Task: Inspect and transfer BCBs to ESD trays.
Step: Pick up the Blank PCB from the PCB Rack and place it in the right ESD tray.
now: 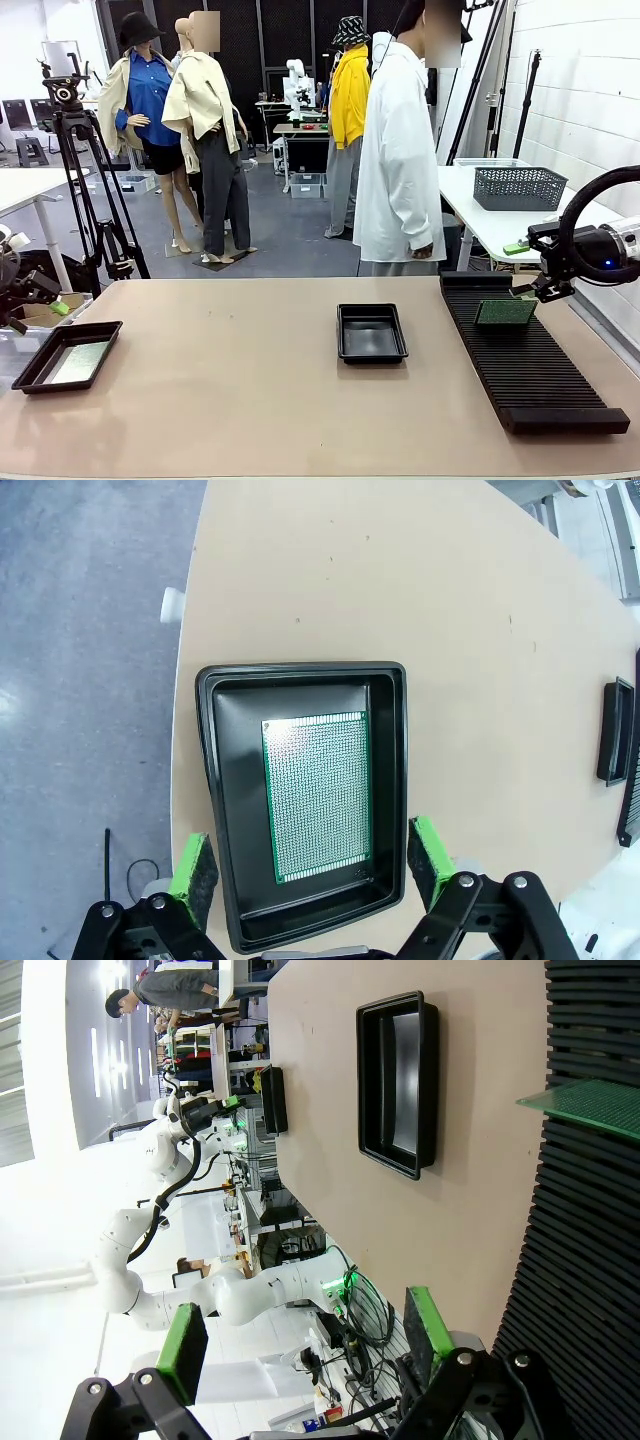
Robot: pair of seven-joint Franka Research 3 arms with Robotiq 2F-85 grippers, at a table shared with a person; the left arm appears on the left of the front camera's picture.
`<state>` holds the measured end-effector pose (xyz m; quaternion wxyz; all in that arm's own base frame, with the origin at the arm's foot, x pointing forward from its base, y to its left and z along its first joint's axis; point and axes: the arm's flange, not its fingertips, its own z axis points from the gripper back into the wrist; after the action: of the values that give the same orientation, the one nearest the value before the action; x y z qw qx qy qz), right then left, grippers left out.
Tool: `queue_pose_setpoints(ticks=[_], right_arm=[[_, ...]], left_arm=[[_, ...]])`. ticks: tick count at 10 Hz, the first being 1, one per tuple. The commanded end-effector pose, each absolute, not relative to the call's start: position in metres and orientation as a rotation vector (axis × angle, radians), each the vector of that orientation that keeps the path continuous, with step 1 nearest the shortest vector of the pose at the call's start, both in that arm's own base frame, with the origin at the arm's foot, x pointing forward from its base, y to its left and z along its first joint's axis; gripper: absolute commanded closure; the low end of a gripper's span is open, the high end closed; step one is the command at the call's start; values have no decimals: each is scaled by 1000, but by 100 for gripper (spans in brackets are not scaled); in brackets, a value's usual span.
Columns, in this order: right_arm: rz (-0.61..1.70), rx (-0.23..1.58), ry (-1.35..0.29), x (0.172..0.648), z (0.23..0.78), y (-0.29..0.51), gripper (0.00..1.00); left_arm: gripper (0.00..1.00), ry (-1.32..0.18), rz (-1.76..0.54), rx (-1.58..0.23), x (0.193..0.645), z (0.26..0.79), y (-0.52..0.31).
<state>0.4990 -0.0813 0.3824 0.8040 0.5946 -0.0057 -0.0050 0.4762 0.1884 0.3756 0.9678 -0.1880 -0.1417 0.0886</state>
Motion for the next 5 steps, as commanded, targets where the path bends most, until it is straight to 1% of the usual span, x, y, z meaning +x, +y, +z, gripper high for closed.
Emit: queue_pose_setpoints(ticks=[1, 4, 5], right_arm=[[-21, 1259, -11, 498, 384, -79, 0], [-11, 1274, -12, 499, 382, -81, 0], [27, 1251, -21, 500, 386, -83, 0]], left_arm=[[0, -283, 174, -373, 476, 376, 190], [0, -287, 179, -380, 476, 376, 188], [0, -291, 156, -436, 477, 378, 187]])
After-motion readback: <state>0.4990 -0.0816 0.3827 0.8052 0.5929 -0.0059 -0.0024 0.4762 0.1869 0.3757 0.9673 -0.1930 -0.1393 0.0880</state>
